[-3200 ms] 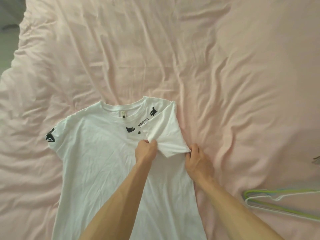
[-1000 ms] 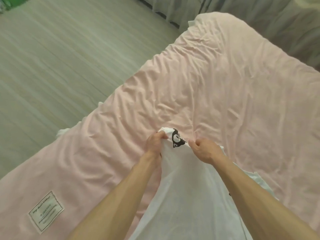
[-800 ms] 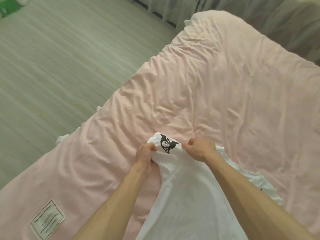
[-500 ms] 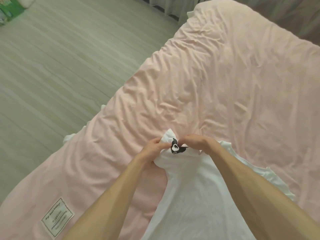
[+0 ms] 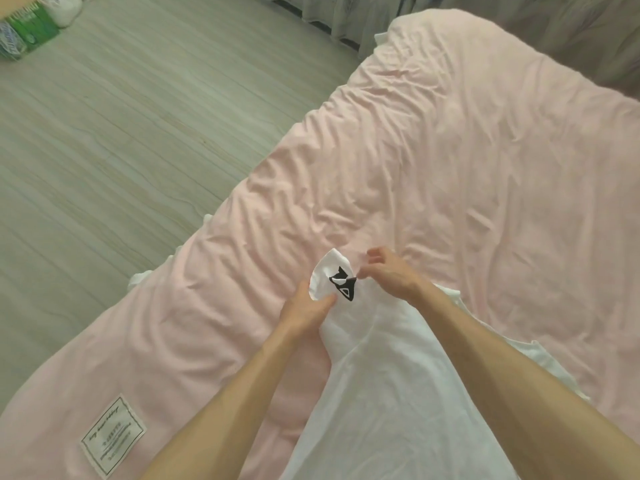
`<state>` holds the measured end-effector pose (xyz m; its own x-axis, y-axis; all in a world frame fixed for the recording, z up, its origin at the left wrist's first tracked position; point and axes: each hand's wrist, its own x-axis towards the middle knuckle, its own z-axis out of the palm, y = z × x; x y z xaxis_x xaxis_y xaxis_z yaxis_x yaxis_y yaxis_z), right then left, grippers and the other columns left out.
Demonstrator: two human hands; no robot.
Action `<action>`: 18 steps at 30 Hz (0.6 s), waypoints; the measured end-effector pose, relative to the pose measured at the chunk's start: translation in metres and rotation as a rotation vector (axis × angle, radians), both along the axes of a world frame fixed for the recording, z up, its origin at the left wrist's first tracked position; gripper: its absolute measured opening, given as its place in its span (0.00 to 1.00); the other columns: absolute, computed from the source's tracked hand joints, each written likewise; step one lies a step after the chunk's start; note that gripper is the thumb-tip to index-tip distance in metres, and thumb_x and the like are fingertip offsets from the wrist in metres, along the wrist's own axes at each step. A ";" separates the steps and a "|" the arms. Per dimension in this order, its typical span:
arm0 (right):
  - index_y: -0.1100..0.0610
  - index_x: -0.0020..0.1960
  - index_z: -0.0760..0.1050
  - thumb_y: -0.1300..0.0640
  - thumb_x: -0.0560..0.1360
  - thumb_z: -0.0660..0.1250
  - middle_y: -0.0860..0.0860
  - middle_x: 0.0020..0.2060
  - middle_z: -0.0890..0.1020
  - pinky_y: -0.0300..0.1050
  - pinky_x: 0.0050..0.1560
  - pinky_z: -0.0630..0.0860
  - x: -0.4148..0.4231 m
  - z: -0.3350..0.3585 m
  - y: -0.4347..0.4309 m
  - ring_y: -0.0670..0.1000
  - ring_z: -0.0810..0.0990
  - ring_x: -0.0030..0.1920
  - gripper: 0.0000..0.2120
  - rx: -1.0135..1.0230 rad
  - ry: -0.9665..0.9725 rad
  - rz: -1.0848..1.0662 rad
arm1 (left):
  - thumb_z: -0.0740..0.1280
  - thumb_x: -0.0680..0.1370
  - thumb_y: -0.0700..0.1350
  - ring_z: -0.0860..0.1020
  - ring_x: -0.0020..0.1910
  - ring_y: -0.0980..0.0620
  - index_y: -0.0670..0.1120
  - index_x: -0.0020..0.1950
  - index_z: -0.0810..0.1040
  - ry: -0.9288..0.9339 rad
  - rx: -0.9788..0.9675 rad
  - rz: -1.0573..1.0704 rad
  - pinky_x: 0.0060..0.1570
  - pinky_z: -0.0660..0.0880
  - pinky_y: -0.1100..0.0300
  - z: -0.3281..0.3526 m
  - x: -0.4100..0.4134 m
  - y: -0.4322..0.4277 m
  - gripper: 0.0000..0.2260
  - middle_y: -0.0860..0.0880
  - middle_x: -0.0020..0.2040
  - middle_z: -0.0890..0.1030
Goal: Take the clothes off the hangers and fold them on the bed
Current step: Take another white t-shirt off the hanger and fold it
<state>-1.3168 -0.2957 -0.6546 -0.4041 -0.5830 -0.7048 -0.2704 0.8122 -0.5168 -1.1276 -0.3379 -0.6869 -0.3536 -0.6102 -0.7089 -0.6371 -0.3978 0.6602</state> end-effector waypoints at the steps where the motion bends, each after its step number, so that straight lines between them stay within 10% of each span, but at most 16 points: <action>1: 0.51 0.71 0.69 0.42 0.64 0.72 0.48 0.62 0.77 0.51 0.65 0.71 0.003 -0.002 0.001 0.52 0.75 0.63 0.37 0.033 0.035 0.083 | 0.70 0.76 0.53 0.79 0.52 0.53 0.54 0.57 0.77 0.029 0.028 -0.013 0.54 0.76 0.55 -0.003 0.001 0.003 0.11 0.55 0.50 0.82; 6: 0.42 0.51 0.81 0.22 0.57 0.67 0.41 0.48 0.84 0.53 0.63 0.74 0.005 -0.012 -0.007 0.46 0.81 0.54 0.32 0.035 0.075 0.208 | 0.73 0.75 0.45 0.84 0.42 0.55 0.45 0.55 0.83 0.231 0.271 -0.007 0.39 0.77 0.63 -0.004 0.001 0.002 0.10 0.49 0.48 0.86; 11: 0.42 0.42 0.77 0.40 0.74 0.68 0.40 0.40 0.83 0.55 0.57 0.77 0.007 -0.011 -0.012 0.48 0.82 0.47 0.07 -0.094 0.182 0.211 | 0.74 0.75 0.47 0.82 0.36 0.56 0.47 0.55 0.84 0.238 0.462 -0.113 0.32 0.73 0.65 0.011 0.005 -0.003 0.10 0.51 0.44 0.86; 14: 0.44 0.46 0.77 0.47 0.80 0.65 0.40 0.39 0.81 0.39 0.43 0.74 0.006 0.002 -0.015 0.45 0.80 0.42 0.05 -0.269 0.222 -0.011 | 0.73 0.75 0.48 0.82 0.35 0.57 0.50 0.52 0.83 0.246 0.426 -0.072 0.30 0.71 0.66 0.011 0.008 -0.006 0.07 0.52 0.44 0.86; 18: 0.50 0.50 0.79 0.51 0.81 0.62 0.41 0.39 0.80 0.41 0.43 0.72 0.007 0.008 -0.013 0.47 0.79 0.44 0.07 -0.383 0.296 -0.073 | 0.75 0.74 0.49 0.82 0.33 0.54 0.46 0.36 0.83 0.179 0.170 0.084 0.32 0.75 0.63 0.007 0.016 -0.005 0.10 0.50 0.37 0.86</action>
<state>-1.3102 -0.3087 -0.6466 -0.6044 -0.7405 -0.2938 -0.4000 0.6010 -0.6919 -1.1115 -0.3429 -0.6797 -0.4356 -0.5204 -0.7344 -0.4764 -0.5590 0.6787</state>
